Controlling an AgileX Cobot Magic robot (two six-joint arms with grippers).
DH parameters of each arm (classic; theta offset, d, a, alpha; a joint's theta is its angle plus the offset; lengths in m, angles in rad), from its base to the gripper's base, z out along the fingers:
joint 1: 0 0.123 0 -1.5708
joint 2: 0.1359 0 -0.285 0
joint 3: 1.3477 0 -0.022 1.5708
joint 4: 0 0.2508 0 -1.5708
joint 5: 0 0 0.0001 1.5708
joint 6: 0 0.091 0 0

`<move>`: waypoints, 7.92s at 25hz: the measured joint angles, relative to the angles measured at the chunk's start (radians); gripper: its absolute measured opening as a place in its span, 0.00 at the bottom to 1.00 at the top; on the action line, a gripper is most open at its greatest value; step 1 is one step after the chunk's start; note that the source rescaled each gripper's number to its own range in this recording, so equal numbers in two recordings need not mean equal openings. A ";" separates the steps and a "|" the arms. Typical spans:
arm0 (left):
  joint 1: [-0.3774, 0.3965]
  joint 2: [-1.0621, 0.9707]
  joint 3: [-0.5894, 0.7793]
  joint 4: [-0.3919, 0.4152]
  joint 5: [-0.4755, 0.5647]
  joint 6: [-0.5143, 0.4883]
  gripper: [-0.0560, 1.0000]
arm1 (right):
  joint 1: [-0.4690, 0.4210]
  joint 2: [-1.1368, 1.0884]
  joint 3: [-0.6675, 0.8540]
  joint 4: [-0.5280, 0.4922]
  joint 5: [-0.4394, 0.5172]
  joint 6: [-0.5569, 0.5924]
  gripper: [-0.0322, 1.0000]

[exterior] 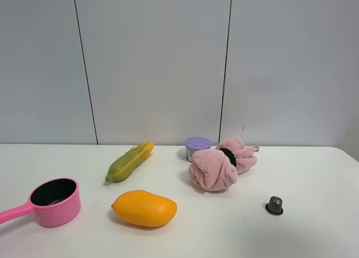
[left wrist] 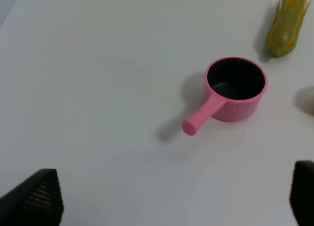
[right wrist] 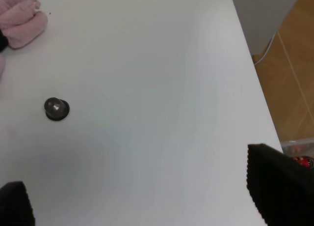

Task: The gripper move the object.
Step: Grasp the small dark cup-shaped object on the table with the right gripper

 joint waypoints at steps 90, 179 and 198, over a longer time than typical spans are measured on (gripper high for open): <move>0.000 0.000 0.000 -0.002 0.000 0.000 1.00 | 0.364 1.271 -0.239 -0.012 -0.439 -0.168 0.75; 0.000 0.000 0.000 0.001 0.000 0.000 1.00 | 0.364 1.290 -0.239 -0.059 -0.414 0.021 0.72; 0.000 0.000 0.000 0.001 0.000 0.000 1.00 | 0.364 1.341 -0.239 -0.078 -0.361 0.027 0.70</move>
